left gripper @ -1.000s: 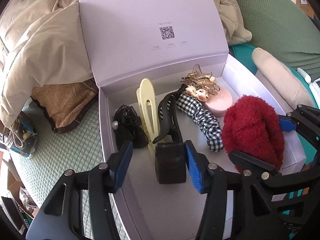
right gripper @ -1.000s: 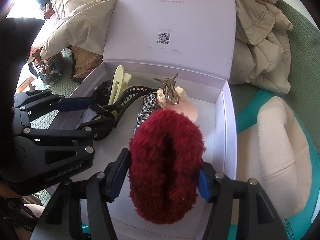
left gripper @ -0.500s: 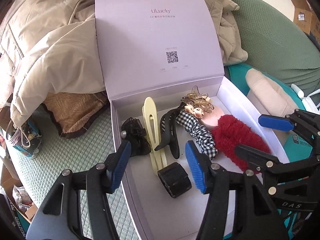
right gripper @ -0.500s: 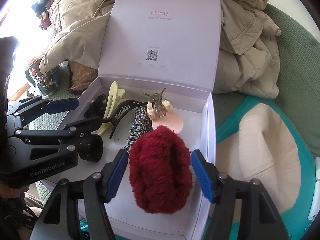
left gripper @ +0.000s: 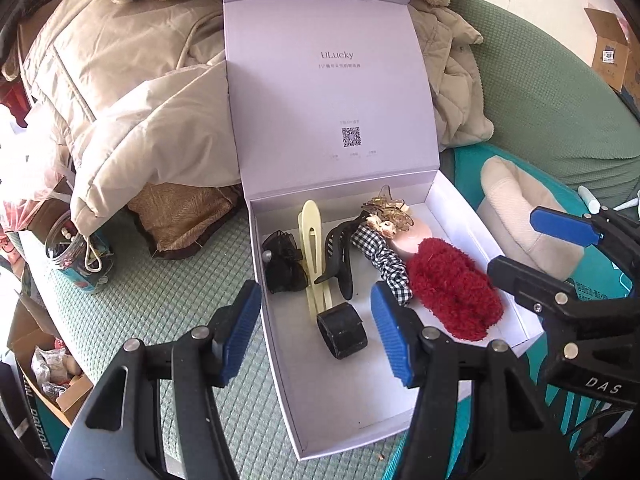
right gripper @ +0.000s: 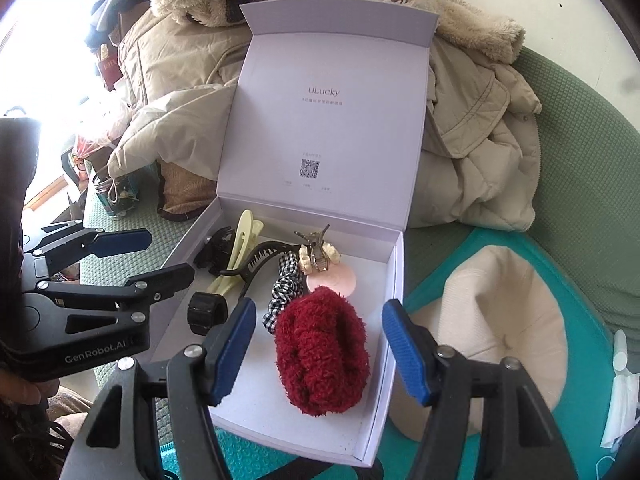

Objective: Organize objects

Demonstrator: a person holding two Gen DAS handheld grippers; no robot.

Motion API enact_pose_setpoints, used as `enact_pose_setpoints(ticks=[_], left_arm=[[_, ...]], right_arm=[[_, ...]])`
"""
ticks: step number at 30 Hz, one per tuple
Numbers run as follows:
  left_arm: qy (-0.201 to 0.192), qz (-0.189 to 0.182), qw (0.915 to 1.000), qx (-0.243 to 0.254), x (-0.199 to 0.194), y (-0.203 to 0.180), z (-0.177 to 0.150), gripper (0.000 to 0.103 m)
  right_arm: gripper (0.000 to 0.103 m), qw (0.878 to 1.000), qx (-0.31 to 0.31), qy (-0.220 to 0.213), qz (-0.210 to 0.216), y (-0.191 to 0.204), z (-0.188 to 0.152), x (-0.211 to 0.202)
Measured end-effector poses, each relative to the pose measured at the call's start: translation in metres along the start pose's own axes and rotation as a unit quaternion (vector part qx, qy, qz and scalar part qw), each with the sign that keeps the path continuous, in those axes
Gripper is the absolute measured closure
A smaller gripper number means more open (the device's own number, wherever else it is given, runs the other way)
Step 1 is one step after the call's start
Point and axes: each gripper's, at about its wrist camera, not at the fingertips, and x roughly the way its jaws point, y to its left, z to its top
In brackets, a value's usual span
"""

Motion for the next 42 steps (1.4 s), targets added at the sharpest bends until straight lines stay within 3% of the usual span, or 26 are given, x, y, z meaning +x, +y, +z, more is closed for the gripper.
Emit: enact_pose_setpoints(ticks=[13,23,30,34,42], left_arm=[[-0.033,0.030,0.9988,-0.018,-0.083,-0.003,-0.007,0.047],[-0.052,0.057,0.9969,-0.015,-0.145,-0.013,-0.030,0.034],[-0.059,0.054,0.9967,-0.013,-0.177,-0.020,-0.050,0.029],[-0.064,0.054,0.9964,-0.013,-0.192,-0.024,-0.061,0.027],[-0.063,0.051,0.9965,-0.019,-0.216,-0.028,-0.086,0.023]], right_arm=[[0.037,0.999,-0.002,-0.048,-0.005,0.010,0.002,-0.071],[0.036,0.998,-0.011,-0.067,-0.003,0.029,-0.016,-0.115],[0.036,0.997,-0.011,-0.078,-0.006,0.039,-0.035,-0.144],[0.027,0.996,-0.007,-0.086,-0.006,0.043,-0.046,-0.159],[0.027,0.997,-0.003,-0.082,-0.008,0.049,-0.069,-0.178]])
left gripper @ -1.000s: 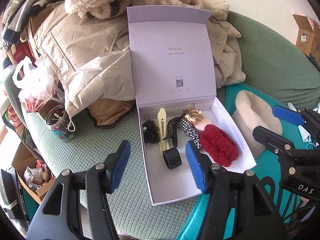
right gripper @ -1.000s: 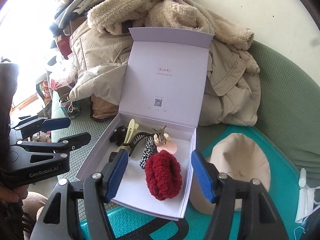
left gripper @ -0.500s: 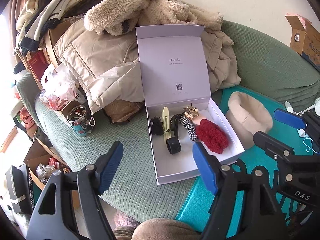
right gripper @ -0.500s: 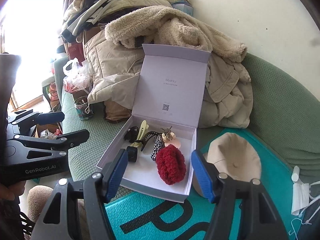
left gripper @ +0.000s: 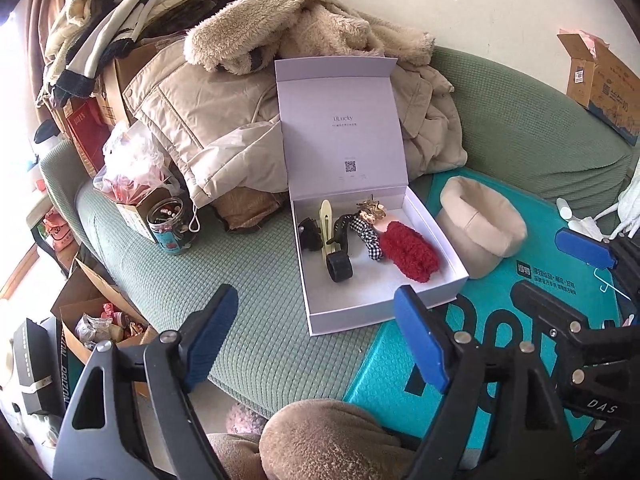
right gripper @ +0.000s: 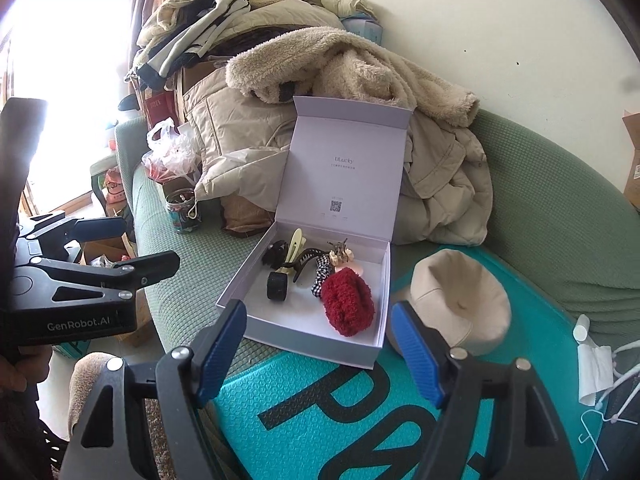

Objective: Organize objects

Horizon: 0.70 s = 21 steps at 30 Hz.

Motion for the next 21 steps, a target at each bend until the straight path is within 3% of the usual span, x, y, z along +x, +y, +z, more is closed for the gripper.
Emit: enact_pose_setpoints(ticks=[10,21], left_arm=[[0.007,0.006,0.9999,0.003,-0.019,-0.005,-0.025,0.021],[0.007,0.015,0.9998,-0.006,-0.031,-0.001,-0.032,0.021]], right_arm=[[0.027,1.000,-0.001,0.010,0.000,0.007,-0.020,-0.011],[0.027,1.000,-0.010,0.010,0.005,0.015,-0.023,-0.014]])
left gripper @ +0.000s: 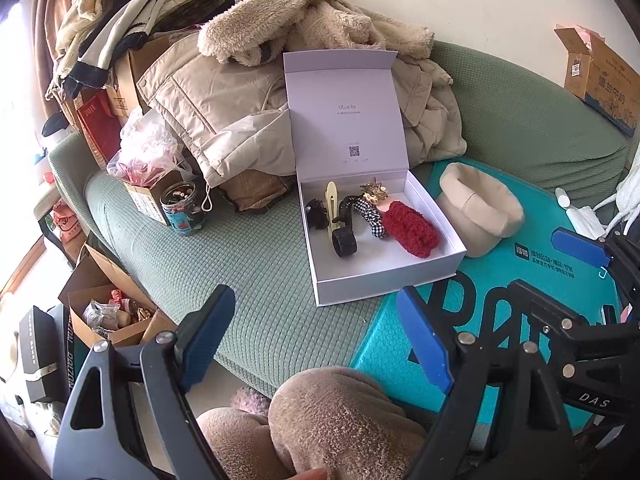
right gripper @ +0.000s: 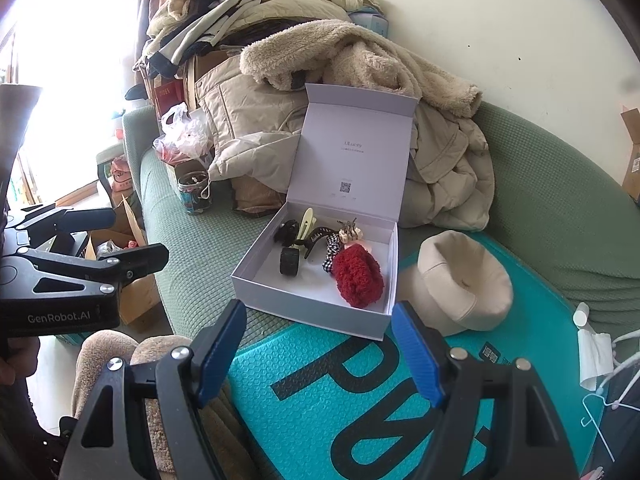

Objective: Organize objects

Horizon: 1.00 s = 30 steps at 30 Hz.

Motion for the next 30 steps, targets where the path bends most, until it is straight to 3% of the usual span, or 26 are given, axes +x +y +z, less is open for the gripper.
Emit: enact_pose_setpoints(ticks=[30], left_arm=[[0.019,-0.003,0.9998,0.001,-0.0043,-0.0045,-0.0044,0.021]], right_arm=[[0.027,1.000,-0.002,0.003,0.003,0.0012,-0.0030,0.0039]])
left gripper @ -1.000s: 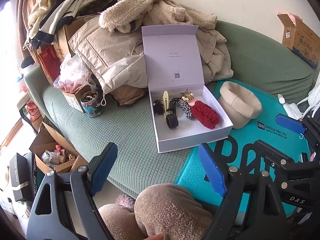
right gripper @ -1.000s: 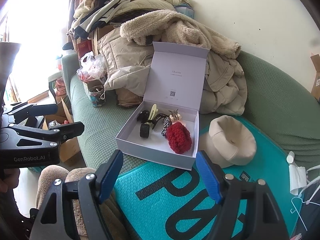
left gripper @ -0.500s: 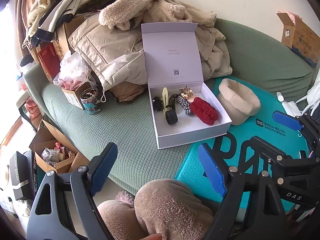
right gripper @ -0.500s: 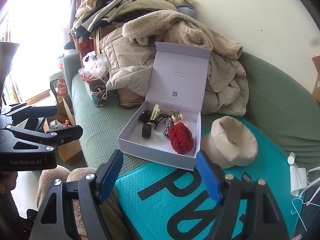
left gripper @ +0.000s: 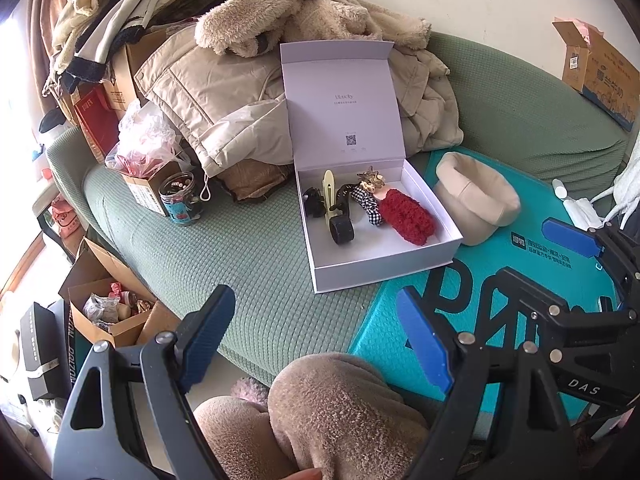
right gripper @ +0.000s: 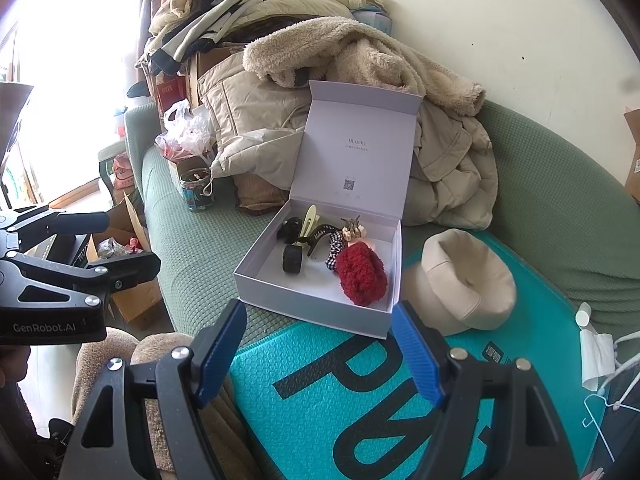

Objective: Organize objects

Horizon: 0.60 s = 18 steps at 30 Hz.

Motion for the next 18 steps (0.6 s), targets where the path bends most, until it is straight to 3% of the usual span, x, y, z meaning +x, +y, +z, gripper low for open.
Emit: enact_pose_setpoints(ticks=[18], left_arm=[[0.013,-0.004,0.9999,-0.008,0.0070,0.0029,-0.0014,0.021]], right_arm=[[0.027,1.000,0.008,0.008,-0.004,-0.0020,-0.0022,0.0041]])
